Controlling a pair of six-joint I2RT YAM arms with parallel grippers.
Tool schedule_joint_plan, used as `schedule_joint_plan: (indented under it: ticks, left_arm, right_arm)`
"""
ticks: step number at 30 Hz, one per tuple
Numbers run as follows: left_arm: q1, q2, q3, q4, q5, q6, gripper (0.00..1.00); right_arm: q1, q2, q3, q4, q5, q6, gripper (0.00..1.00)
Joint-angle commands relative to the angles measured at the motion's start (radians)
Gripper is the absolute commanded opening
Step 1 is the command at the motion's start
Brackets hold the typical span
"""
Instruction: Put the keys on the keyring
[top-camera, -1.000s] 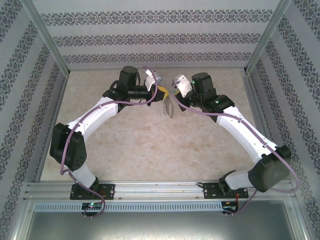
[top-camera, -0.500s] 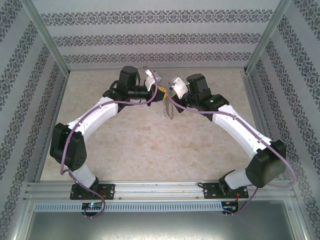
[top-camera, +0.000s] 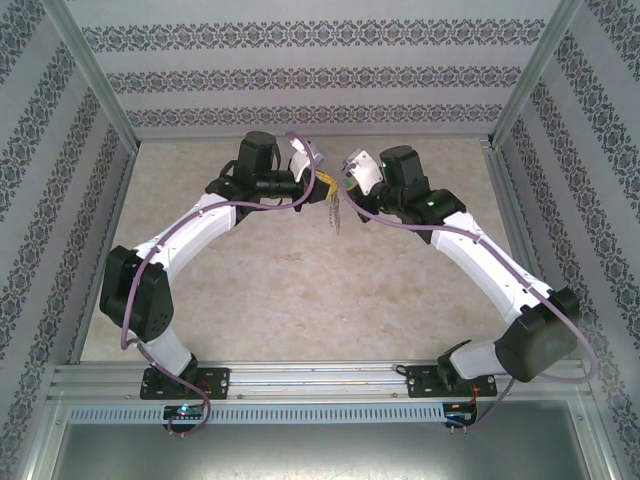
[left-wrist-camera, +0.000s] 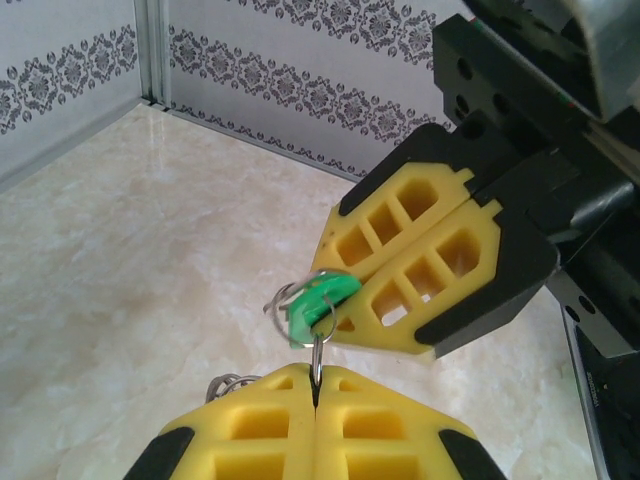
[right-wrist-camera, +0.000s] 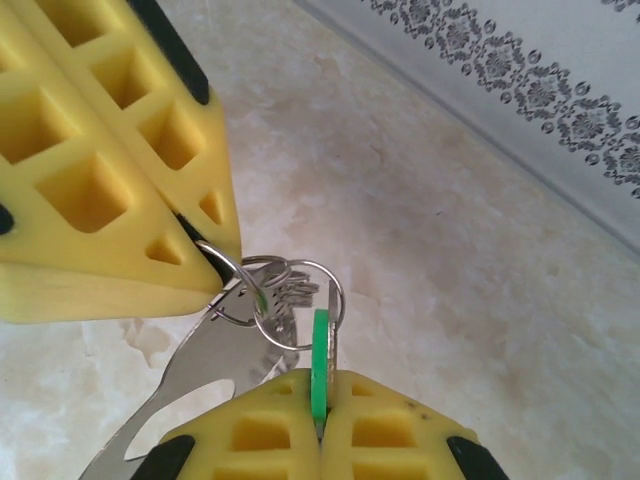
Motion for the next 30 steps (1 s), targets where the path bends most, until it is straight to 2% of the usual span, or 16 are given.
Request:
schedule_joint_plan:
  ticks: [1, 16, 30]
  left_arm:
    - [-0.011, 0.005, 0.039, -0.011, 0.017, 0.031, 0.00]
    - [-0.012, 0.014, 0.046, -0.010, 0.022, 0.024, 0.00]
    - [-0.012, 0.013, 0.011, 0.016, 0.022, 0.014, 0.00]
  right_arm:
    - [-0.009, -0.013, -0.002, 0.003, 0.001, 0.004, 0.00]
    - [0.023, 0.043, 0.045, 0.006, -0.015, -0.001, 0.00]
    - [0.007, 0.007, 0.047, -0.004, 0.047, -0.002, 0.00]
